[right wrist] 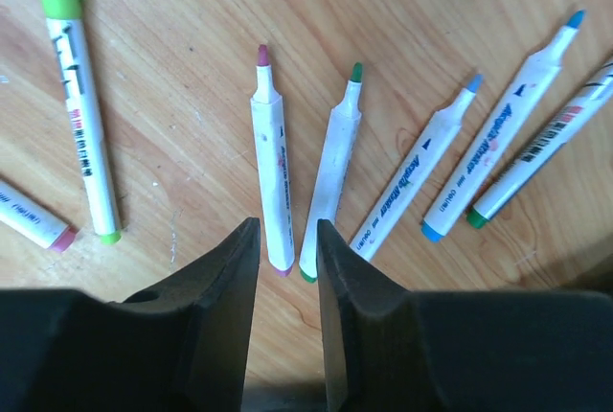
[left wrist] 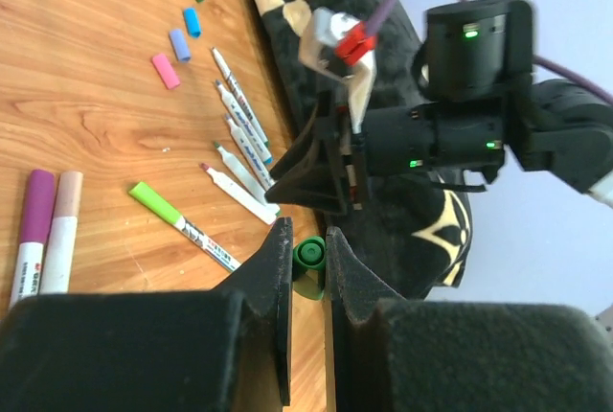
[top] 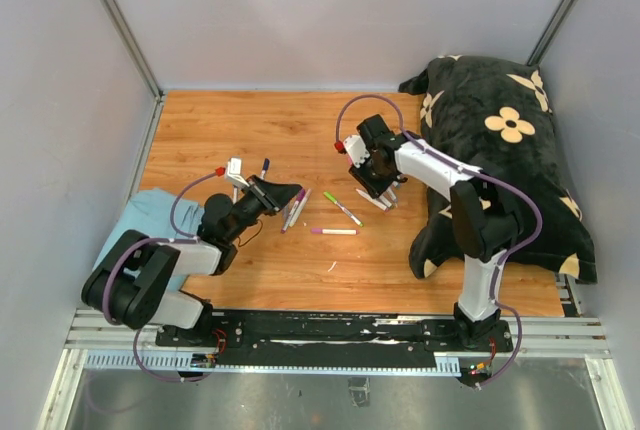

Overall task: Open the pen caps
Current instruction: Place the pen cap at the center of the board.

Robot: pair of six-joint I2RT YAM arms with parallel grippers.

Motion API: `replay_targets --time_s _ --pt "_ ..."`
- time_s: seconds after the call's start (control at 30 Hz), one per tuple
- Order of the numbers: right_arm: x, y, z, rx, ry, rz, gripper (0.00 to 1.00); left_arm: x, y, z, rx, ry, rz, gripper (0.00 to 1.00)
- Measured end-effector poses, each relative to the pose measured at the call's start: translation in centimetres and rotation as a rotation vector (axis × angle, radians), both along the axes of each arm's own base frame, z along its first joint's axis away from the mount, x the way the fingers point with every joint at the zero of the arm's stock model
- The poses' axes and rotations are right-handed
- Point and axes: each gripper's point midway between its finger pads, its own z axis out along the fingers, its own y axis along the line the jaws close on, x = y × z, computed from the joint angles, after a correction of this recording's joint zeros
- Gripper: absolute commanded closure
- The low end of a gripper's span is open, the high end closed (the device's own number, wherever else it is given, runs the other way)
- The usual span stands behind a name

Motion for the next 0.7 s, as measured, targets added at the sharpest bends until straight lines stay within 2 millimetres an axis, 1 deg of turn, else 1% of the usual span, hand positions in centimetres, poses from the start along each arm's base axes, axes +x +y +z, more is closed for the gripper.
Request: replay_targets --time_s 0.1,0.27,0.37,0.47,0.57,0.7 --pt "0.1 0.4 1.7 0.038 -0.031 0.007 0.67 0.8 -1.4 -0.8 0.013 0.03 -0.027 1.0" --pt "0.0 1.0 4.0 0.098 -0.063 0.02 0.67 2.5 -4.2 -1.6 0.045 0.078 -0.068 1.0" --pt "0.2 1.0 5.1 0.131 -0.08 0.018 0.67 3.9 -5.8 -2.8 0.085 0.132 -0.074 1.0" --pt "0.3 0.8 6.0 0.158 -0.094 0.012 0.67 5.7 -7.4 -4.4 0.149 0.206 -0.054 1.0" --pt "0.5 0.4 6.7 0.182 -0.103 0.003 0.67 8.0 -8.7 -6.2 0.232 0.295 -0.014 0.99" --pt "0.6 0.1 7.1 0.201 -0.105 -0.005 0.67 11.1 -9.6 -8.7 0.357 0.406 0.053 0.97"
